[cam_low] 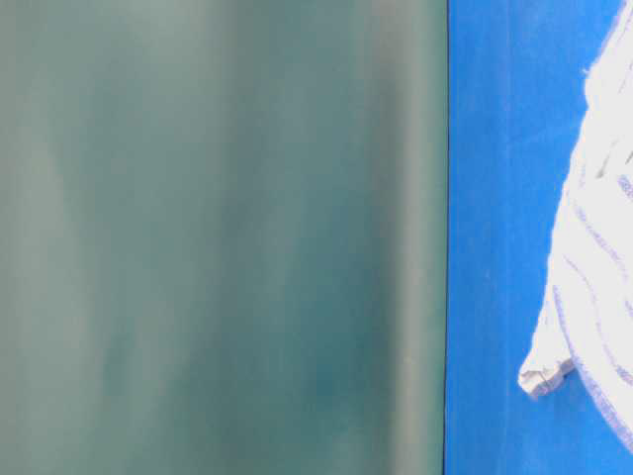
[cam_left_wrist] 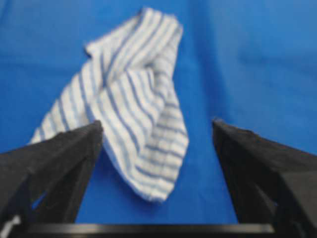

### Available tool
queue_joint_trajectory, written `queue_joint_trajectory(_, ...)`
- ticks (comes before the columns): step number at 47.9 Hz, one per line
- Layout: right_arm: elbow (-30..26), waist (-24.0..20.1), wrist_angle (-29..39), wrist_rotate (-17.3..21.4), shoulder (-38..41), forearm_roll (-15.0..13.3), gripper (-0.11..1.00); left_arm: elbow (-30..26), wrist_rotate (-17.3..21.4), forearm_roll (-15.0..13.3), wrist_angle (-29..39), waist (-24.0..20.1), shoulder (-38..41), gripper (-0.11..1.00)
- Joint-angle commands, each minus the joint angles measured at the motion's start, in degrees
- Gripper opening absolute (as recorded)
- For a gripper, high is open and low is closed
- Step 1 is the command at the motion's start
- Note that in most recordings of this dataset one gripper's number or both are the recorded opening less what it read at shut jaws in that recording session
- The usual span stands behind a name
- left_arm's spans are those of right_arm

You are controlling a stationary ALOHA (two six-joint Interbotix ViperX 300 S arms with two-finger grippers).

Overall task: Lift the towel with both arms.
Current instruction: 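Move both grippers inward to the left and right edges of the striped towel, then close both grippers on opposite towel corners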

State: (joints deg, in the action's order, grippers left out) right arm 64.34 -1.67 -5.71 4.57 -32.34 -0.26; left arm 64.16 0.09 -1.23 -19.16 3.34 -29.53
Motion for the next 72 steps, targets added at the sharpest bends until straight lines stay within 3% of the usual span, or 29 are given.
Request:
queue_joint_trajectory(1, -2.37, -0.26, 1.41, 0.09, 3.34, 0.18, 0.67, -1.76, 0.18, 0.00, -0.44, 0.18, 3.34, 0.91)
queue_joint_trajectory(6, -4.13, -0.26, 3.16, 0.79, 8.35, 0.26, 0.63, -2.81, 0.18, 0.00, -0.44, 0.18, 8.88, 0.91)
queue_joint_trajectory(29, -10.11, -2.37, 5.36, 6.59, 26.54, 0.26, 0.63, -9.49, 0.09, 0.00, -1.32, 0.18, 30.67, 0.91)
queue_joint_trajectory(40, -11.25, -2.55, 5.19, 7.56, 30.59, 0.26, 0.63, -10.72, -0.26, -0.09, -1.85, 0.18, 35.95, 0.91)
queue_joint_trajectory(52, -12.66, -3.34, 5.27, 7.82, 32.43, 0.35, 0.63, -11.34, -0.26, -0.09, -1.32, 0.18, 36.65, 0.87)
queue_joint_trajectory(55, -12.92, -3.34, 5.36, 7.82, 32.52, 0.26, 0.63, -11.69, -0.26, -0.09, -0.62, 0.18, 36.83, 0.79)
queue_joint_trajectory(59, -13.01, -3.34, 5.63, 7.82, 32.61, 0.35, 0.57, -12.04, -0.26, -0.09, 0.35, 0.18, 36.91, 0.59)
queue_joint_trajectory(68, -13.01, -3.34, 7.03, 7.91, 32.52, 0.35, 0.09, -12.92, -0.18, -0.09, 3.16, 0.26, 36.65, 0.06)
queue_joint_trajectory(72, -12.92, -3.25, 7.38, 8.17, 32.26, 0.35, 0.08, -13.36, -0.09, -0.09, 4.57, 0.26, 36.12, 0.03)
